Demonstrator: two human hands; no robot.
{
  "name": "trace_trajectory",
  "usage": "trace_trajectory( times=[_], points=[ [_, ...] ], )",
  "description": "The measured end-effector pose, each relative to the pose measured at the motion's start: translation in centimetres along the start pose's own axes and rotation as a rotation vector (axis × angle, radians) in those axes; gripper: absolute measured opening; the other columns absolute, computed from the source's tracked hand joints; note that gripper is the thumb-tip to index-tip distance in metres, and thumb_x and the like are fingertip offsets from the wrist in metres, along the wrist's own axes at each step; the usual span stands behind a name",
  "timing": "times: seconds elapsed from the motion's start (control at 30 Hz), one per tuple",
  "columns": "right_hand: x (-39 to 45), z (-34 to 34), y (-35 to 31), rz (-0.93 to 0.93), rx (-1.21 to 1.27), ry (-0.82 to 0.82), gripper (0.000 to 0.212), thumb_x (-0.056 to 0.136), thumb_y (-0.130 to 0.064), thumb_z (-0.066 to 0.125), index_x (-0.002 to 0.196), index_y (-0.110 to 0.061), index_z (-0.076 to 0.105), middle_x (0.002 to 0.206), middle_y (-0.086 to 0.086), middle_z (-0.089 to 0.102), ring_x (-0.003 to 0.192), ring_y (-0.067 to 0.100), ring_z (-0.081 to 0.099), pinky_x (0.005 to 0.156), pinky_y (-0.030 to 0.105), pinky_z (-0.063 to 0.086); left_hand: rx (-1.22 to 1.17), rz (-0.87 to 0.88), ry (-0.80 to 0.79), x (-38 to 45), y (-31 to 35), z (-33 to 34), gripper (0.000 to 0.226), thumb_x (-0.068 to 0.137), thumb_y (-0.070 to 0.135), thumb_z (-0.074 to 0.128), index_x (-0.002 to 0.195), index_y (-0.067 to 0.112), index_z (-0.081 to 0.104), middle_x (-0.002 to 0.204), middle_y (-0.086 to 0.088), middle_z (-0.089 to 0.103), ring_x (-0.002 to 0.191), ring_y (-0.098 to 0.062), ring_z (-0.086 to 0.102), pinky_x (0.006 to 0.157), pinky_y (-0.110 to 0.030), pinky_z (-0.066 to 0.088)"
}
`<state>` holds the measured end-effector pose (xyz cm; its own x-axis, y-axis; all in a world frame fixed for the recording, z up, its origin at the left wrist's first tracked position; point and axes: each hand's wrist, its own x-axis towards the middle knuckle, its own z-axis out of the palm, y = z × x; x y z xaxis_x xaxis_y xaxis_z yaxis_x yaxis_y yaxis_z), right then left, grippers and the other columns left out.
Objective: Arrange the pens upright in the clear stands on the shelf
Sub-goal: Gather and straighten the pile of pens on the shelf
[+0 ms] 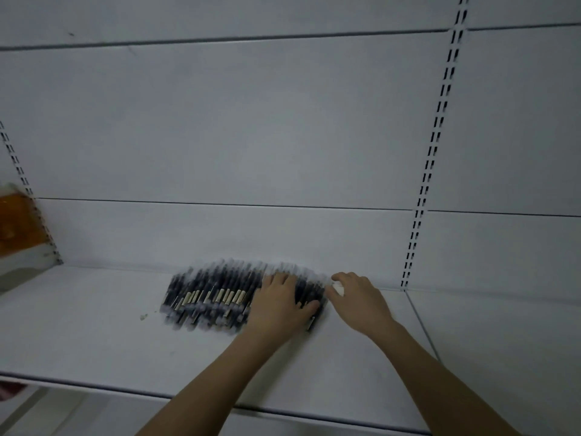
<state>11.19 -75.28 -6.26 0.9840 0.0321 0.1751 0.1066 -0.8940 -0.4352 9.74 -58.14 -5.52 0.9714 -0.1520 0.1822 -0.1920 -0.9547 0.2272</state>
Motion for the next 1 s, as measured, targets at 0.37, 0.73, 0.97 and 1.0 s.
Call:
trace_trajectory(
  times=[0.37,0.73,0.97,1.0],
  points=[
    [-2.2,2.3,4.0,0.072,0.054,0.095,0.034,0.101,-0.019,0.046,0.133,-0.013,0.056,0.135,0.002,0.057,0.125,0.021,0.050,0.104,0.032,0.039,0.171,-0.234,-0.071,1.7,4.0,3.2,0.076,0.091,0.058,0.054,0.138,0.001,0.038,0.139,-0.020,0.042,0.129,-0.039,0.037,0.107,-0.045,0.034],
    [-1.3,3.0,4.7,0.186,0.377,0.156,0.034,0.104,-0.015,0.040,0.133,-0.006,0.054,0.134,0.011,0.058,0.125,0.028,0.052,0.099,0.034,0.042,-0.003,-0.176,-0.311,3.5,5.3,1.4,0.036,0.077,0.046,0.073,0.078,0.013,0.057,0.084,-0.014,0.065,0.081,-0.026,0.064,0.070,-0.036,0.054],
    [-1.5,2.6,2.9,0.295,0.536,0.184,0.028,0.105,-0.035,0.040,0.099,-0.010,0.050,0.107,0.014,0.061,0.101,0.032,0.057,0.076,0.035,0.039,-0.098,-0.012,-0.248,1.5,6.5,1.6,0.029,0.075,0.025,0.075,0.072,0.012,0.049,0.068,-0.003,0.053,0.057,-0.017,0.051,0.050,-0.025,0.041],
    [-1.6,2.5,2.5,0.310,0.575,0.201,0.029,0.104,-0.036,0.044,0.098,-0.009,0.050,0.105,0.014,0.061,0.099,0.031,0.057,0.076,0.035,0.040,-0.112,0.023,-0.242,1.1,6.6,1.8,0.026,0.076,0.025,0.074,0.080,0.012,0.053,0.075,-0.005,0.058,0.065,-0.020,0.058,0.054,-0.026,0.044]
  ],
)
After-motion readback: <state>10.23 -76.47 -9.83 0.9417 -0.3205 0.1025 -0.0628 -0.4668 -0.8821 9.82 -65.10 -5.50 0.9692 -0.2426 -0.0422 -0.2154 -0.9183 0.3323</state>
